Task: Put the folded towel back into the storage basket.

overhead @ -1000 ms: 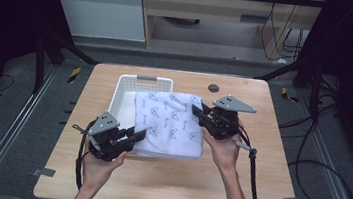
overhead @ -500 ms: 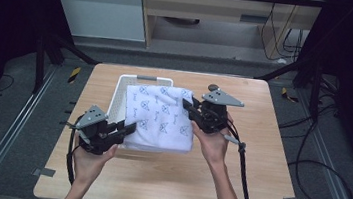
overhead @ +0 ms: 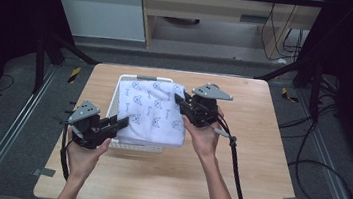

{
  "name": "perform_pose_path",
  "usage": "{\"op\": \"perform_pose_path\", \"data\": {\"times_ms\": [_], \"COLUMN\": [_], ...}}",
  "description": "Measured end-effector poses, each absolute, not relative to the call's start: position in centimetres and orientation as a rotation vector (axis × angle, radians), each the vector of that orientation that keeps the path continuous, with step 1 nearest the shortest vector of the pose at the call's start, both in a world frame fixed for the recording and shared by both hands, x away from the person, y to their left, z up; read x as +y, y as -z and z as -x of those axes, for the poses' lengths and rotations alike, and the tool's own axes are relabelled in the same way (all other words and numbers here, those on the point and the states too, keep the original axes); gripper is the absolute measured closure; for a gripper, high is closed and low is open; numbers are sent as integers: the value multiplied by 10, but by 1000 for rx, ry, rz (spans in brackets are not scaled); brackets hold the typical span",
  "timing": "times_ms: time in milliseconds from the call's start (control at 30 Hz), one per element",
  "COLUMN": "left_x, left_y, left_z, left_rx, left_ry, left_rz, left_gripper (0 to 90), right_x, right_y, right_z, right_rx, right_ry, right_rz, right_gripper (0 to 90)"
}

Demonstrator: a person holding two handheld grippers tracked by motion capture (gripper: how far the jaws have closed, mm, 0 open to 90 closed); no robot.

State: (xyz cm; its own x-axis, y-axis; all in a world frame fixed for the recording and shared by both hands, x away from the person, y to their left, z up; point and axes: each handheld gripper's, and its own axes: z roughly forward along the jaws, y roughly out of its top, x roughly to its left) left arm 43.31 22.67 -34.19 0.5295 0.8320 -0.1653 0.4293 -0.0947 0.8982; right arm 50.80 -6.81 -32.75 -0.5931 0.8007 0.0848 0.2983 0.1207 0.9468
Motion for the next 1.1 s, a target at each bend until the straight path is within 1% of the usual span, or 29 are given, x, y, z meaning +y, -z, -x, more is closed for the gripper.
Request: {"op": "perform_pose_path", "data": {"times_ms": [567, 1100], "left_x": [249, 264], "left_y": [343, 353], "left_z": [-448, -467], "left_rx": [1128, 1193], "left_ry": [-539, -544], "left_rz": [-1706, -1686], "left_gripper": [724, 725], "right_x": [-37, -18], "right_y": [330, 340], "right_z": [-527, -543], "right_rx": [1960, 1955], "right_ry": [-1493, -1491], "right_rz": [-1053, -1060], "right_gripper": [747, 747]}}
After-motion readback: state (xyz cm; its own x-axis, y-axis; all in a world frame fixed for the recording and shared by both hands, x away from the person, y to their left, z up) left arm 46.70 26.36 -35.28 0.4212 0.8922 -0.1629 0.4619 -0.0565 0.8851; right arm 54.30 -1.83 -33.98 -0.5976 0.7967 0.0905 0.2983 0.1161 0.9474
